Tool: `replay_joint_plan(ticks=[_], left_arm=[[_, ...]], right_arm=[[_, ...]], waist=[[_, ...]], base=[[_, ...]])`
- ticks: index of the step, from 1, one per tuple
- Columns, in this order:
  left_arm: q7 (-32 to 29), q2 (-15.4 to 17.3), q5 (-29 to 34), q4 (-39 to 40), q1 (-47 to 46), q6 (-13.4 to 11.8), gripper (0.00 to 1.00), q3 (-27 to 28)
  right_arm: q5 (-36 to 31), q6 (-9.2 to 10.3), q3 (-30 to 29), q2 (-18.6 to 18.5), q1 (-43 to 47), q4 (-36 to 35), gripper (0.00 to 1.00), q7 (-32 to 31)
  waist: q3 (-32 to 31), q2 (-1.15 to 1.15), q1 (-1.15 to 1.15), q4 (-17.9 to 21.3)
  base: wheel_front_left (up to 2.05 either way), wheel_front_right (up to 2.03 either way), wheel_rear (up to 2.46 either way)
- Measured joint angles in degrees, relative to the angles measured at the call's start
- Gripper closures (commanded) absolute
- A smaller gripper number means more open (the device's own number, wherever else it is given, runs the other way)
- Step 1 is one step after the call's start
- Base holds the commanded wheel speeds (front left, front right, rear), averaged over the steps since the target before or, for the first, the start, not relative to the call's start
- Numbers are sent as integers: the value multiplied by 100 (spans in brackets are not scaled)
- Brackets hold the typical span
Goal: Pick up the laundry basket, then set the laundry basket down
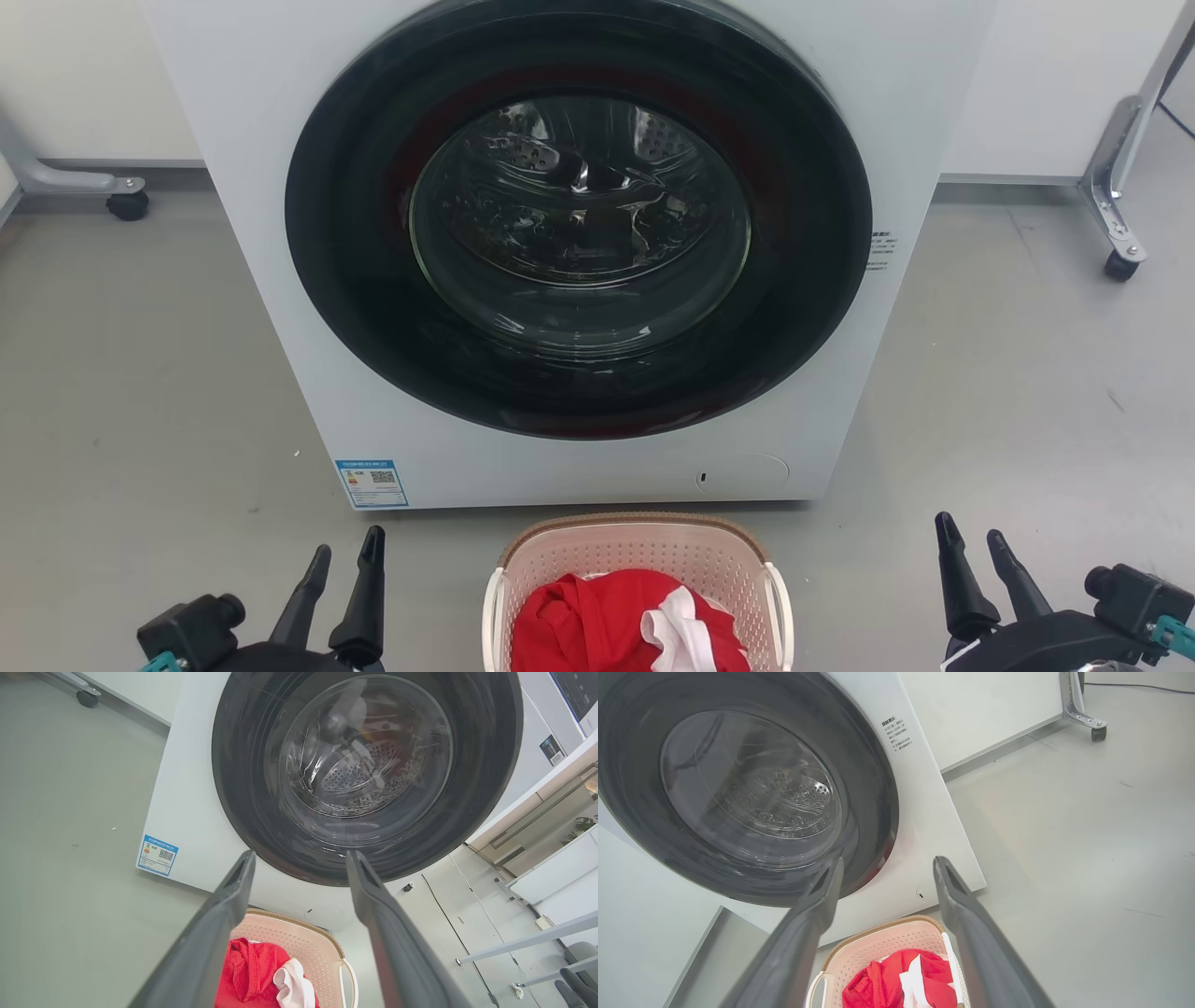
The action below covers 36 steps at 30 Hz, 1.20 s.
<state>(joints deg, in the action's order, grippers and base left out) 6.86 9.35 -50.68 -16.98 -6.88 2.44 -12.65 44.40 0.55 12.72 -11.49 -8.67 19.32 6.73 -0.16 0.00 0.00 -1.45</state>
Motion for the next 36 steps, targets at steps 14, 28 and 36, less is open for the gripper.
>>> replay_joint_plan(ticks=[14, 28, 36], left_arm=[[291, 56, 966, -93, -2, -197, 0, -311], [589, 131, 1960, -248, -12, -385, 0, -606], [717, 146, 2381, -334, -47, -455, 0, -712]], right_arm=[[-1021, 204, 324, -135, -2, 80, 0, 301], [-2012, 449, 534, -233, 8, 157, 0, 600], [-2468, 557, 612, -261, 15, 194, 0, 745]], waist=[[26, 0, 0, -14], [46, 0, 0, -25], [60, 0, 0, -28]], base=[[0, 0, 0], [0, 0, 0], [0, 0, 0]])
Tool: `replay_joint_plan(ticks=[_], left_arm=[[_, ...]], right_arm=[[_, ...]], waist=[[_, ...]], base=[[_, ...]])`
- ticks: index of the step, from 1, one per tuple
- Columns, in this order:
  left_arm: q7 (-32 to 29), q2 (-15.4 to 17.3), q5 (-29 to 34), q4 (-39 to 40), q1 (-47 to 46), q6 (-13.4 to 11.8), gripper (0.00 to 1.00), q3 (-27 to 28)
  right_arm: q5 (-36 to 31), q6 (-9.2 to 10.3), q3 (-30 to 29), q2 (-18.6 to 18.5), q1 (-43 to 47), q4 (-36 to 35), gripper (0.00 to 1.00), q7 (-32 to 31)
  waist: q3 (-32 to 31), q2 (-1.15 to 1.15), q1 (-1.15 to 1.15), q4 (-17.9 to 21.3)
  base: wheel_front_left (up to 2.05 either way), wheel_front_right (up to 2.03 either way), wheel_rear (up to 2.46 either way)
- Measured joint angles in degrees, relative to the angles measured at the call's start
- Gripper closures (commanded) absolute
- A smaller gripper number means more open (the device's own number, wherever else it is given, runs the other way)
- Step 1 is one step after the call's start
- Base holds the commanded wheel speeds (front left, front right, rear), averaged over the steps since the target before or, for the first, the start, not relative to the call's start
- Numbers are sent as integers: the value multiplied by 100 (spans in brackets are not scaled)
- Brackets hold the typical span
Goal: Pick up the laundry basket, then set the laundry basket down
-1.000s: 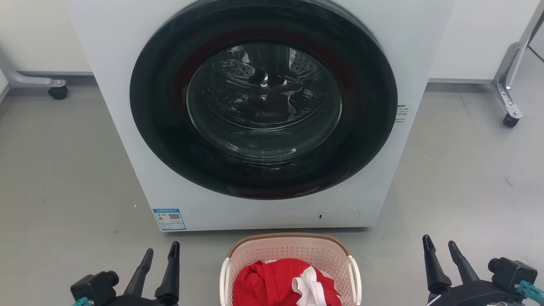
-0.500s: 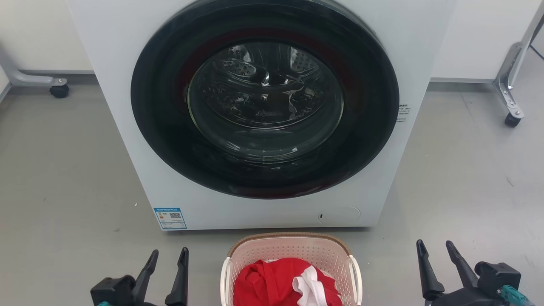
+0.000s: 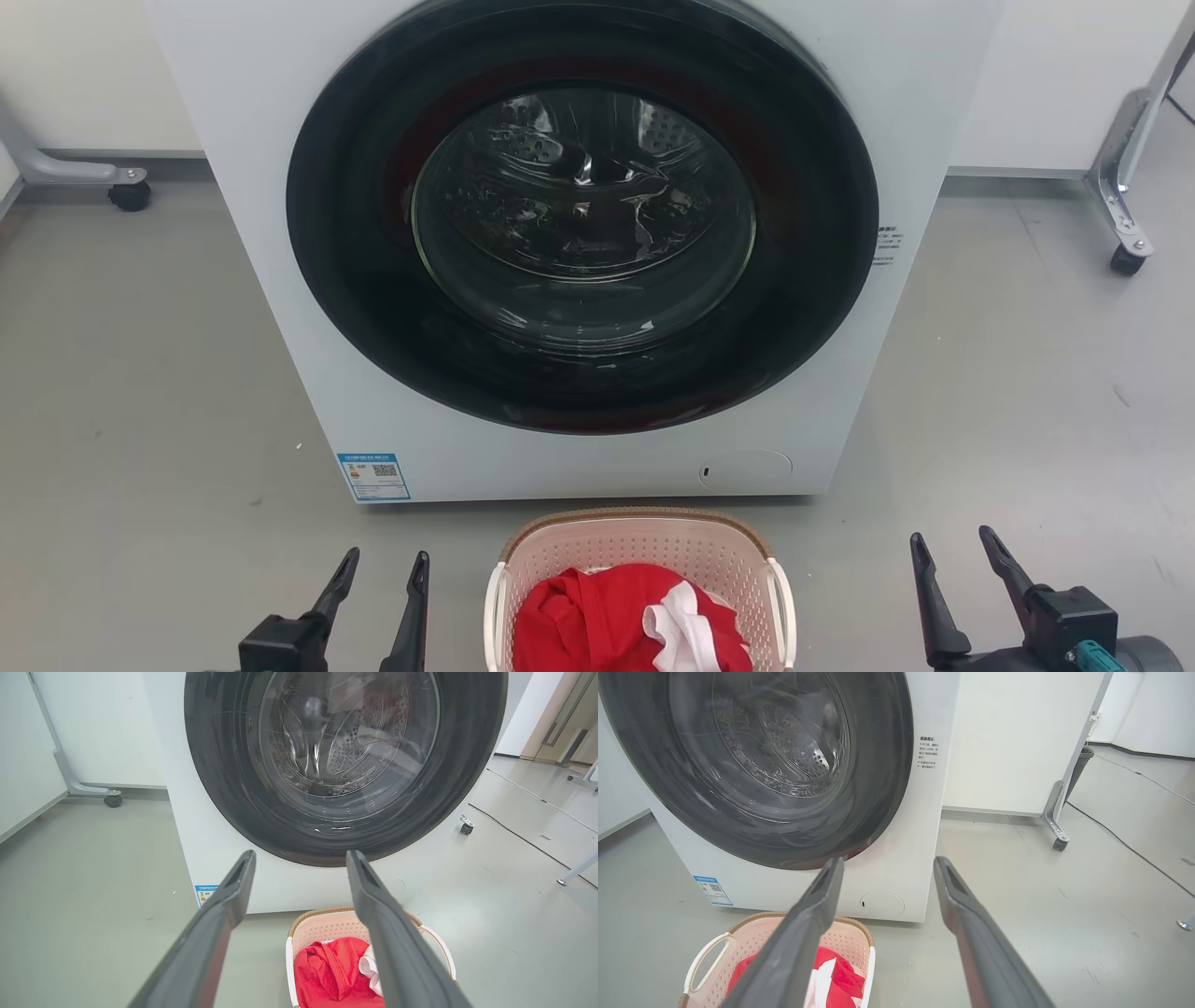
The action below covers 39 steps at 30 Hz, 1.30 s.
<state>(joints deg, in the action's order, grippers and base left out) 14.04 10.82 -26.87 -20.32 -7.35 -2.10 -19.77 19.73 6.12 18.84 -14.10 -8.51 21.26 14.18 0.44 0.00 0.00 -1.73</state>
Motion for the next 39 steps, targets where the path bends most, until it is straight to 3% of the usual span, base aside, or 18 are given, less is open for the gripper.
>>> replay_joint_plan(ticks=[39], left_arm=[[29, -87, 226, -221, -44, -51, 0, 116]], right_arm=[[-188, 43, -292, 62, 212, 10, 0, 11]], waist=[[-27, 0, 0, 22]], base=[[0, 0, 0]])
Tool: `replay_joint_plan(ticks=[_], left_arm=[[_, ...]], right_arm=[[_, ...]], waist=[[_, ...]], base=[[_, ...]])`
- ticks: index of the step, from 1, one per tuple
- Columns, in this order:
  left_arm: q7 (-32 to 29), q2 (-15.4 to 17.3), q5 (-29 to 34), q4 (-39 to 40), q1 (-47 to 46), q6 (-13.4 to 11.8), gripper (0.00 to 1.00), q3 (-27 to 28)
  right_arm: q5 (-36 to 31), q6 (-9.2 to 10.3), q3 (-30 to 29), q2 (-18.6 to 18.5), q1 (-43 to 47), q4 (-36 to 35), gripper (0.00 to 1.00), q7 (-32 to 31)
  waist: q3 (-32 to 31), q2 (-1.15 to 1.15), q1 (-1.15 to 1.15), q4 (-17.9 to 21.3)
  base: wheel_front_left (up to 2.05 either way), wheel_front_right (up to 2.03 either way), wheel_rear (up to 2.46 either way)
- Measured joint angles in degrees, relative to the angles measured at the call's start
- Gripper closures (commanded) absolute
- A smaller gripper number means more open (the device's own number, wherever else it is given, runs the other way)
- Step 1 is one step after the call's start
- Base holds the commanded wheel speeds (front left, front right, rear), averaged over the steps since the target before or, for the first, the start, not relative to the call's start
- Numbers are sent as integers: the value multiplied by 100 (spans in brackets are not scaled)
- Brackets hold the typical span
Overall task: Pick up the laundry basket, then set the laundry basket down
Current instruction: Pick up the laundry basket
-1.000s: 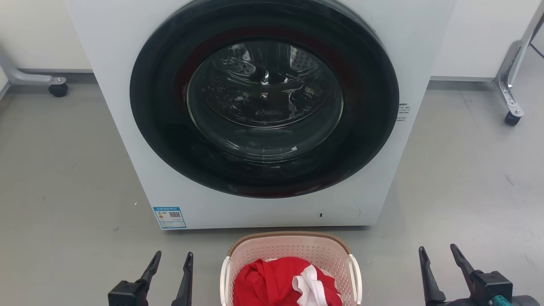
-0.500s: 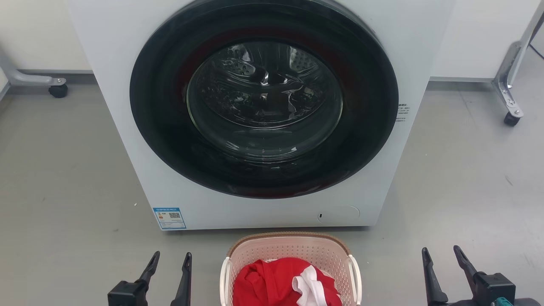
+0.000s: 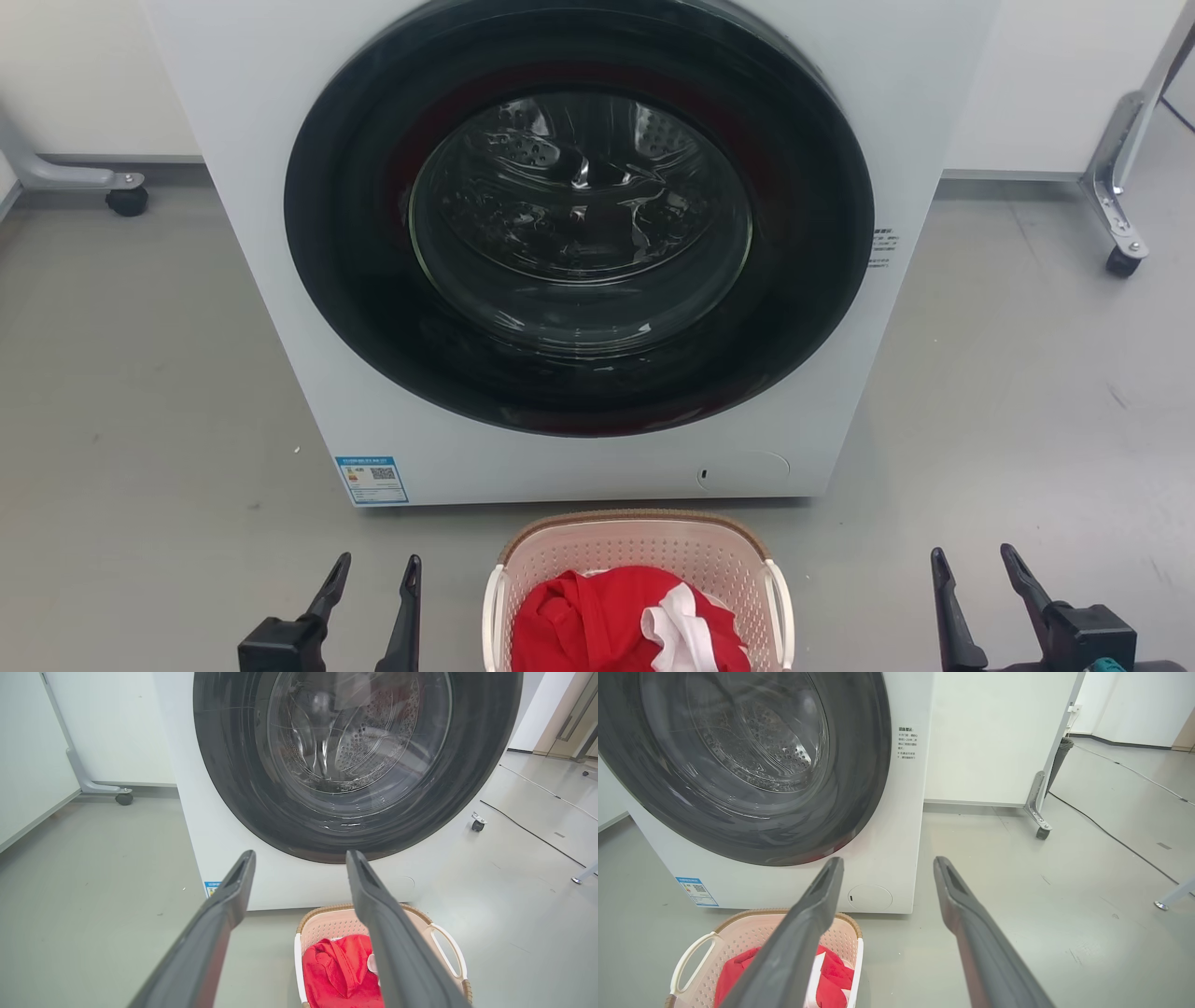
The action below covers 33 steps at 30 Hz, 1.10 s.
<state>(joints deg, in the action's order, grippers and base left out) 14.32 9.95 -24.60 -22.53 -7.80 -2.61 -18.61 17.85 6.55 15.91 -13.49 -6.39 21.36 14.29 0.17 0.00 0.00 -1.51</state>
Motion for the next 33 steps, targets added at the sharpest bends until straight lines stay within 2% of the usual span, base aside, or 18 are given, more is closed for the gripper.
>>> replay_joint_plan(ticks=[10, 22, 33], left_arm=[[0, -30, 3, 120, 1, 0, 0, 47], [1, -70, 7, 289, -301, 21, 0, 109], [16, -74, -2, 326, -757, 214, 0, 164]], right_arm=[[-27, 0, -33, 2, 19, -104, 0, 0], [-85, 1, -204, 33, -183, -261, 0, 0], [-240, 8, -288, 145, -509, -393, 0, 1]], waist=[[273, 0, 0, 11], [984, 0, -1, 60], [1830, 1, -1, 78]], base=[[0, 0, 0], [0, 0, 0], [0, 0, 0]])
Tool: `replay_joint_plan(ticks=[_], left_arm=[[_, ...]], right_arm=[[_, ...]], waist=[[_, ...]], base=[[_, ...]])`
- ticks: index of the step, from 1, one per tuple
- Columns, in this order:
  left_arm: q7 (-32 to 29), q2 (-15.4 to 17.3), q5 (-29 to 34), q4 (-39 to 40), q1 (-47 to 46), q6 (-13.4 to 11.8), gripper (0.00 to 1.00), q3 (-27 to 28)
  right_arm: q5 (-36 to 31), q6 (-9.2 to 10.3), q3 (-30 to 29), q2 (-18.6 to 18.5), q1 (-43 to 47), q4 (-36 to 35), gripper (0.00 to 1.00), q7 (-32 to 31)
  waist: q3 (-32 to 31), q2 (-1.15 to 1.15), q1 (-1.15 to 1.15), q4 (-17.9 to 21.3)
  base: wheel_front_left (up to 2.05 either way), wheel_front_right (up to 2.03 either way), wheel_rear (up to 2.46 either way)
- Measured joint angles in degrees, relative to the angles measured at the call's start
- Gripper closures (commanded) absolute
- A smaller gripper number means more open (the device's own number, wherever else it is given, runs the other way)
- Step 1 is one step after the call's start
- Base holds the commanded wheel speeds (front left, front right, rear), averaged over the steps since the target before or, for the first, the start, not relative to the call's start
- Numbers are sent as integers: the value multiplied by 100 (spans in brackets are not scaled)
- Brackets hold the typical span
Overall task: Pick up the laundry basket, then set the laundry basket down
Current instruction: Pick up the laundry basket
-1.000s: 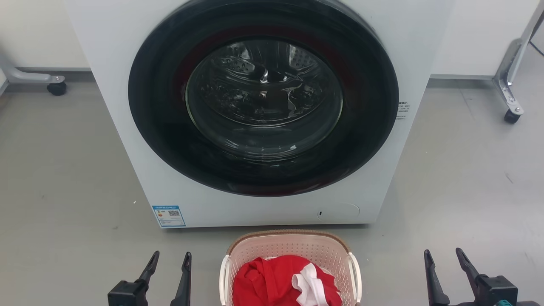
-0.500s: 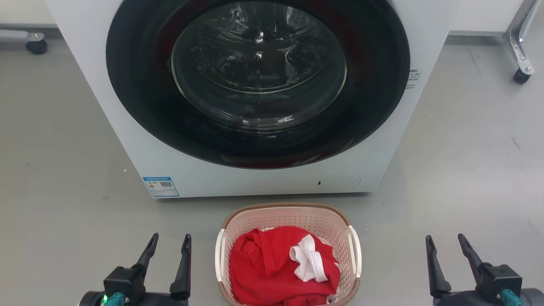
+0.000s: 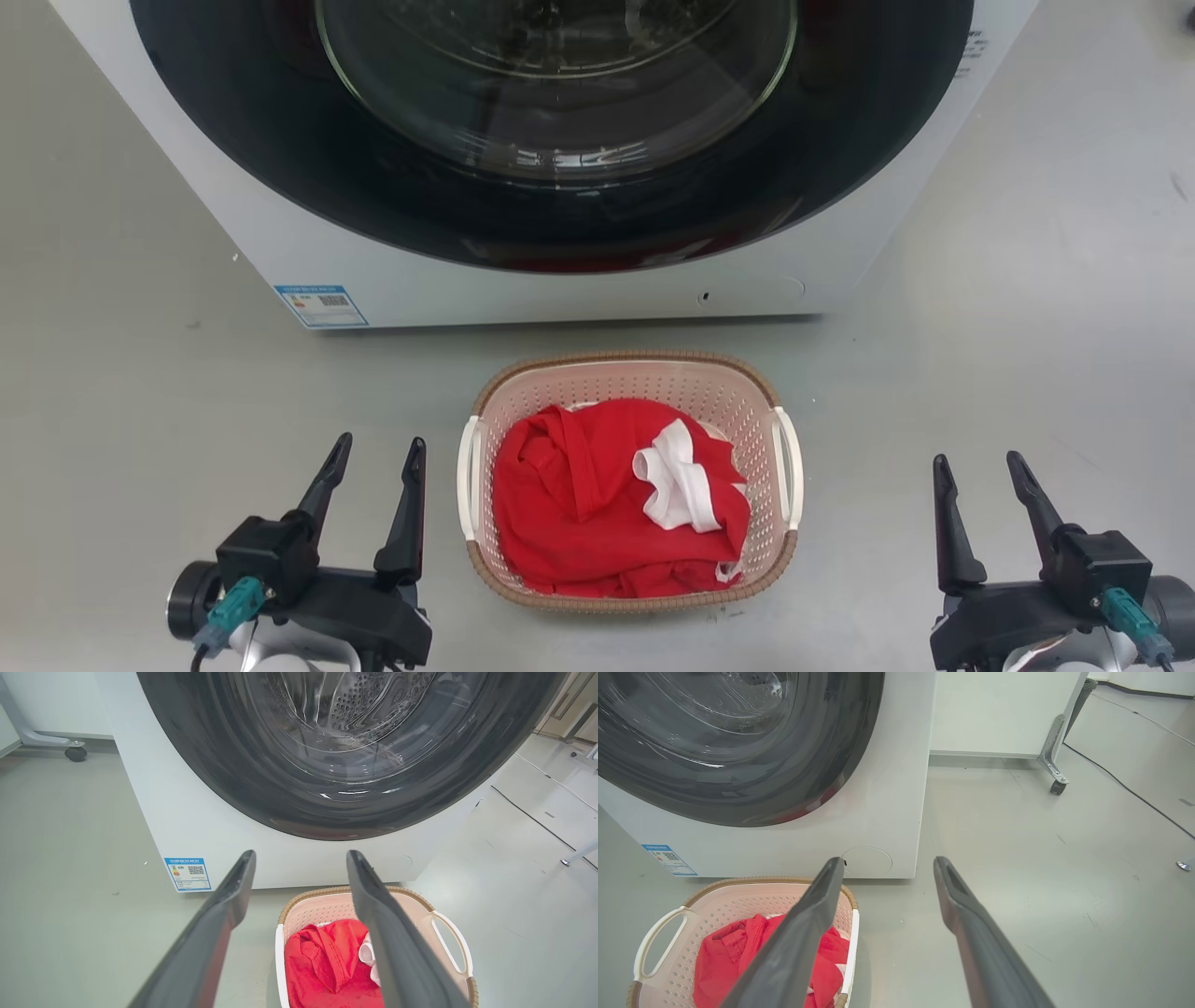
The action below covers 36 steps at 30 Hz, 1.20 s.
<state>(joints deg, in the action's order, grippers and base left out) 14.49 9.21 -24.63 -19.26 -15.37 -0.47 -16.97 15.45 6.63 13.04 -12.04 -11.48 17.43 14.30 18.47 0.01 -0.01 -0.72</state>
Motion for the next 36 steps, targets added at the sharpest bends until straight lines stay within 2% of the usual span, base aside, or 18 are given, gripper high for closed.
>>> replay_joint_plan(ticks=[21, 36], left_arm=[[0, -27, -42, -159, -943, 256, 0, 25], [-86, -198, -259, -1004, -1707, 510, 0, -54]], right_arm=[[-196, 43, -196, 186, -720, -42, 0, 24], [-332, 44, -162, 293, -1421, 555, 0, 41]], waist=[[1607, 0, 0, -11], [2574, 0, 0, -115]], base=[[0, 0, 0], [0, 0, 0]])
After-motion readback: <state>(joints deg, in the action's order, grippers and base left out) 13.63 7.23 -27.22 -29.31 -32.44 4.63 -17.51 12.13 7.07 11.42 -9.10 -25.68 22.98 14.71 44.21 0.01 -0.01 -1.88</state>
